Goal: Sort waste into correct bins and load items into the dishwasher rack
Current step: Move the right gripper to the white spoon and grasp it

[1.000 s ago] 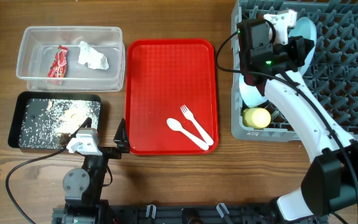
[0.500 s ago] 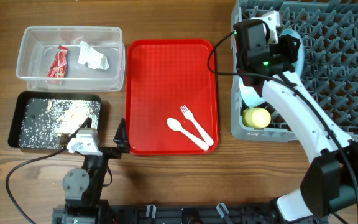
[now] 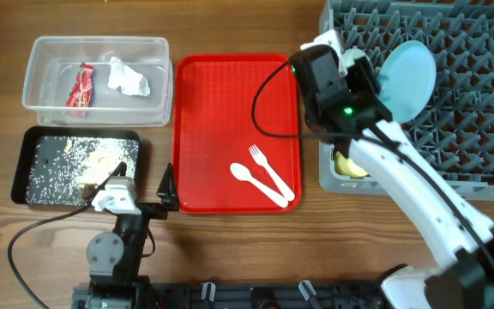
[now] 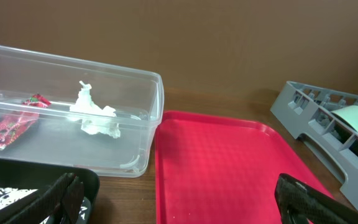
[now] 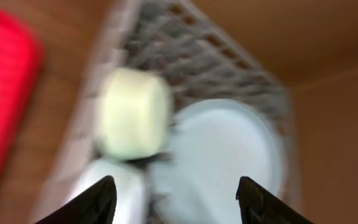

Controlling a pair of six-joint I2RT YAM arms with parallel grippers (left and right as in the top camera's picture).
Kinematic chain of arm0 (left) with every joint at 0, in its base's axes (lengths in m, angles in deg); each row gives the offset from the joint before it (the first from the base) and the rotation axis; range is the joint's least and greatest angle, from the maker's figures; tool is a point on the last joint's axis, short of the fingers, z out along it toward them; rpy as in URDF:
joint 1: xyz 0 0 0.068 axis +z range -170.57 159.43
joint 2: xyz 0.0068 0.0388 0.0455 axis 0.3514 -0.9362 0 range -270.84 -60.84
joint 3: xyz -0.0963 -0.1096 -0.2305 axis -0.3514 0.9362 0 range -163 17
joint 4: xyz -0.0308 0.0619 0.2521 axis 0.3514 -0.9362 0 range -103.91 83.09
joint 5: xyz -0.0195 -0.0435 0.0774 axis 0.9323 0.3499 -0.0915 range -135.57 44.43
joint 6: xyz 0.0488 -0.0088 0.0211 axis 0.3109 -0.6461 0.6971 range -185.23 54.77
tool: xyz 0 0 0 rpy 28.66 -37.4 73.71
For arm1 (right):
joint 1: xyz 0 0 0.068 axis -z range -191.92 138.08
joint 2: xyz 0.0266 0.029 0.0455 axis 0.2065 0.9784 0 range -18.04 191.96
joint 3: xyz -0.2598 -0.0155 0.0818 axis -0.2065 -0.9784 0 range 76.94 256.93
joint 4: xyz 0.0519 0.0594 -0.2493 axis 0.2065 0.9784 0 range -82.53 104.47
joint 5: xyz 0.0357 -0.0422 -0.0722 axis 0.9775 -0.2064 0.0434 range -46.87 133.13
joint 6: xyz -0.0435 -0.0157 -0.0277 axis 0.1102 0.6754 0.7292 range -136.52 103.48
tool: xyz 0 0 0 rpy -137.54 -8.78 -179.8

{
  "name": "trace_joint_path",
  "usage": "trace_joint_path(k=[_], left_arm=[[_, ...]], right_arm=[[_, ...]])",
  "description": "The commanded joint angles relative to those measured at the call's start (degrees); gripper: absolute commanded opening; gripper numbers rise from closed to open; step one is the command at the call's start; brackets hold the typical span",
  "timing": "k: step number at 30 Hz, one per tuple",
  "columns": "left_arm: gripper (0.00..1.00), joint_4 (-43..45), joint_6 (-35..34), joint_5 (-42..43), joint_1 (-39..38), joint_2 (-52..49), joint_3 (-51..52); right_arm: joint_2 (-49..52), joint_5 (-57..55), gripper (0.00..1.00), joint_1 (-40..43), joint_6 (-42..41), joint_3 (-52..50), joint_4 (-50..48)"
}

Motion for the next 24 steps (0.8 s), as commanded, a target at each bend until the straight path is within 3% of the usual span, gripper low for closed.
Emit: trace_joint_path(k=[1,7,9,13,17,24], left_arm=[[1.0,-0.31,0.92,0.59,0.52,0.31,0.22],[1.0,-0.31,0.92,0.57,0.52,0.31,0.22],[1.0,-0.31,0.92,0.57,0.52,0.31,0.22],[1.0,-0.31,0.92,0.57,0.52,0.31,0.22],[1.0,-0.31,0.92,0.57,0.52,0.31,0.22],[1.0,-0.31,0.92,0.59,0.52,0.31,0.22]], right_arm=[[-5.62,28.2,0.65,-0.79,-12.7,-0.15,5.16],[-6.64,58.05,0.65,-1.64,-21.07,-0.15,11.17],[-6.27,61.46,0.65,-3.19,-21.03,-0.15,12.33],[-6.1,60.67,0.65,-9.07,-20.9,-0.15,13.05],[-5.53,50.9,0.67,-14.14,-21.0,-0.15,13.05],[-1.44,45.83,0.68,-16.63,-20.81,-0.15,13.11]])
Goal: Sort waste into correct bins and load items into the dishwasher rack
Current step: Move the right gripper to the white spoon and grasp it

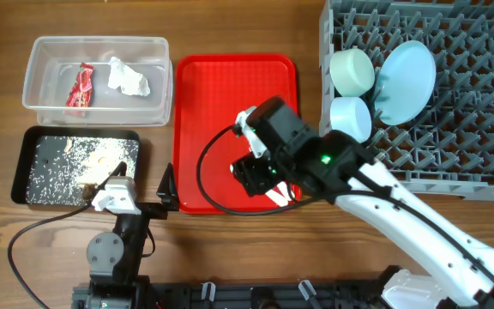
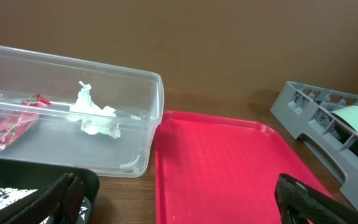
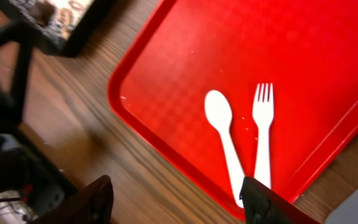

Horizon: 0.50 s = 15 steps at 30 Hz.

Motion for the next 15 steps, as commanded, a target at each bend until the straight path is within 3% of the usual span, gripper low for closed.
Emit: trace_joint_path(k=[1,12,15], left_arm=[[1.0,-0.31,0.92,0.57,0.52,0.31,0.22],[1.0,-0.31,0.92,0.57,0.52,0.31,0.22],[1.0,-0.31,0.92,0.57,0.52,0.31,0.22]], right_arm=[[3.26,-3.76,0.68,-0.35,-0.63,-0.15,0.15],[6.97,-9.14,0.67,-0.33,2.38,-0.17,-2.64],[10.27,-10.25,0.63,-0.28,5.22,-0.17,-3.65]])
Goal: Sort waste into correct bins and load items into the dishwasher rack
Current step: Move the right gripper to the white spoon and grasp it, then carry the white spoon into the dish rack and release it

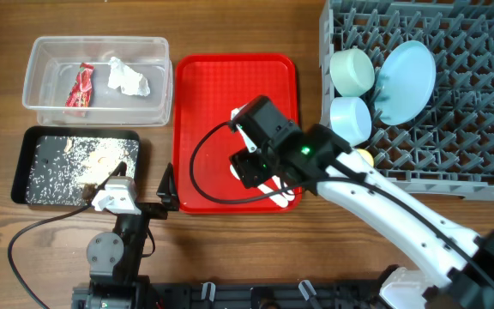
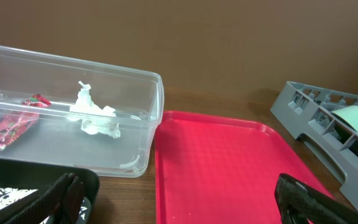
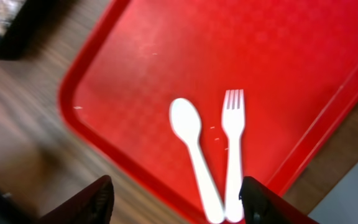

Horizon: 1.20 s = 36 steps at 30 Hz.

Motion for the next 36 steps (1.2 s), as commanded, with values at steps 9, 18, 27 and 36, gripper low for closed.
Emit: trace_joint_path(k=[9,18,27,36], left_arm=[[1.0,-0.31,0.92,0.57,0.52,0.31,0.22],[1.0,-0.31,0.92,0.59,0.52,0.31,0.22],[1.0,-0.31,0.92,0.59,0.52,0.31,0.22],[1.0,-0.31,0.92,0.59,0.52,0.31,0.22]], right_arm=[[15.17,-4.96,0.48,-0.13,5.66,-0.37,0.46],[21.53,-3.74,0.48,-0.17,10.93,-0.7,1.05],[26.8,-2.58,0.27,-0.11,10.01,-0.7,-0.55],[18.93,1.77,0.06,-0.15,4.28,0.28,-1.25]])
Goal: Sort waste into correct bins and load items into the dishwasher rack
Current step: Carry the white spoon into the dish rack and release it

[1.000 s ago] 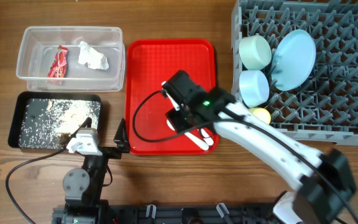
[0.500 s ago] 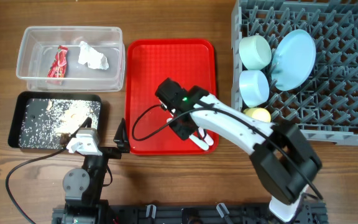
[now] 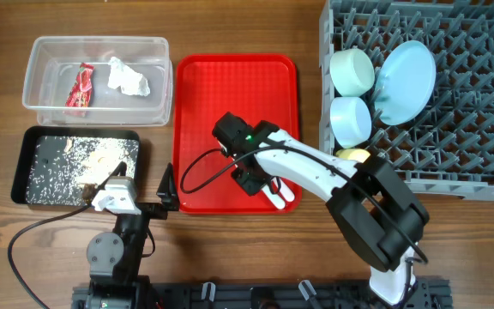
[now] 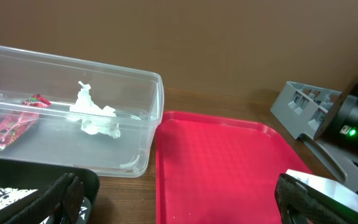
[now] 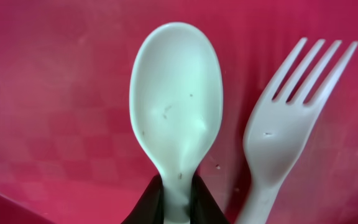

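Observation:
The white spoon [image 5: 176, 106] lies on the red tray [image 3: 230, 94] with the white fork [image 5: 284, 137] just to its right. My right gripper [image 5: 176, 196] is down on the tray, its dark fingers pressed on both sides of the spoon's neck. From overhead the right gripper [image 3: 249, 178] covers the spoon's bowl, and only the handles show. My left gripper [image 4: 179, 208] rests open at the table's front, left of the tray, holding nothing.
The grey dishwasher rack [image 3: 478, 146] at the right holds a green cup [image 3: 352, 70], a blue cup [image 3: 350, 118] and a pale blue plate [image 3: 408, 79]. A clear bin [image 3: 157, 81] holds a red wrapper and a tissue. A black tray [image 3: 33, 142] holds crumbs.
My right gripper was open above the spoon and fork. It is now down on the tray and shut on the spoon's neck. The left arm has not moved.
My right gripper was open at the rack, over the cups and plate. Then it was over the tray's front part, with the spoon and fork below it. It then hung closer over them, and now it grips the spoon.

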Controlling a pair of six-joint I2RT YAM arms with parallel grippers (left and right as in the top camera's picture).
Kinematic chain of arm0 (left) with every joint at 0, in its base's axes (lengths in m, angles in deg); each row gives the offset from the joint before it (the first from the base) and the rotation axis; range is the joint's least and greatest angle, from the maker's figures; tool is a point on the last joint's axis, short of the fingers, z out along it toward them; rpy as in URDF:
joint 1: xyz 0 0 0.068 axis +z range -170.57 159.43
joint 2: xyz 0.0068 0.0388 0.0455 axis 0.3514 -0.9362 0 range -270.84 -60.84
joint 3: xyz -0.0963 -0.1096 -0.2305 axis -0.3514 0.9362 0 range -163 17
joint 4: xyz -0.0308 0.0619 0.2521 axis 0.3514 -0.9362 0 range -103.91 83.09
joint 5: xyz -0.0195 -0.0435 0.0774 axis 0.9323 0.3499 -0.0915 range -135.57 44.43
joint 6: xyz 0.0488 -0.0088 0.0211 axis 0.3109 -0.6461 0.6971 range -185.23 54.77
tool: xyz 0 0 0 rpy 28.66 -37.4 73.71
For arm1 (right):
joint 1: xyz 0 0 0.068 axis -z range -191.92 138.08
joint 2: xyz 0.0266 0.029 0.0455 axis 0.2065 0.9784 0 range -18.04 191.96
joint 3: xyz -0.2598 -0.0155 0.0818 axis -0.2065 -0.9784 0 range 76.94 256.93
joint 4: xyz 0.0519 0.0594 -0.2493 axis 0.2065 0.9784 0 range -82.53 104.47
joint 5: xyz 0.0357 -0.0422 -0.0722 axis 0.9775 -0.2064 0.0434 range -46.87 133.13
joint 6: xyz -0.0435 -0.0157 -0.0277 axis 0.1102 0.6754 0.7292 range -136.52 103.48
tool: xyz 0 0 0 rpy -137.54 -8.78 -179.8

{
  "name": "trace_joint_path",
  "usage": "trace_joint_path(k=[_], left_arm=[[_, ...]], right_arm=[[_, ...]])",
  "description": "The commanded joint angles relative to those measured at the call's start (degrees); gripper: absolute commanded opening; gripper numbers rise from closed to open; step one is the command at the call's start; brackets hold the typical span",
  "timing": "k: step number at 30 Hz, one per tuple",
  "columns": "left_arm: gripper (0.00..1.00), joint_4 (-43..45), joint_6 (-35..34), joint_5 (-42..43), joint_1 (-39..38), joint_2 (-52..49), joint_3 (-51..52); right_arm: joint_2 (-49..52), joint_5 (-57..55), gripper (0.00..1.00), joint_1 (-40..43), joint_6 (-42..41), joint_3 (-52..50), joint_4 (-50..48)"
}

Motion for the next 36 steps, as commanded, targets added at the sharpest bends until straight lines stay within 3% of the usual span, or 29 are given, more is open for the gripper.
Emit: trace_joint_path(k=[1,7,13,23,29,36], left_arm=[[1.0,-0.31,0.92,0.59,0.52,0.31,0.22],[1.0,-0.31,0.92,0.59,0.52,0.31,0.22],[1.0,-0.31,0.92,0.57,0.52,0.31,0.22],[1.0,-0.31,0.92,0.59,0.52,0.31,0.22],[1.0,-0.31,0.92,0.57,0.52,0.31,0.22],[1.0,-0.31,0.92,0.57,0.52,0.31,0.22]], right_arm=[[-8.0,3.48,0.05,-0.04,-4.57,0.5,-0.33],[-28.39,-3.78,0.04,4.66,-11.37,0.76,1.46],[-37.92,-11.93,0.04,15.45,-11.76,0.76,6.08],[-37.99,-12.41,0.04,31.56,-13.16,0.22,12.9],[-34.73,-12.44,0.04,40.94,-7.72,0.22,9.64],[-23.32,-18.88,0.04,44.33,-4.48,0.22,5.05]])
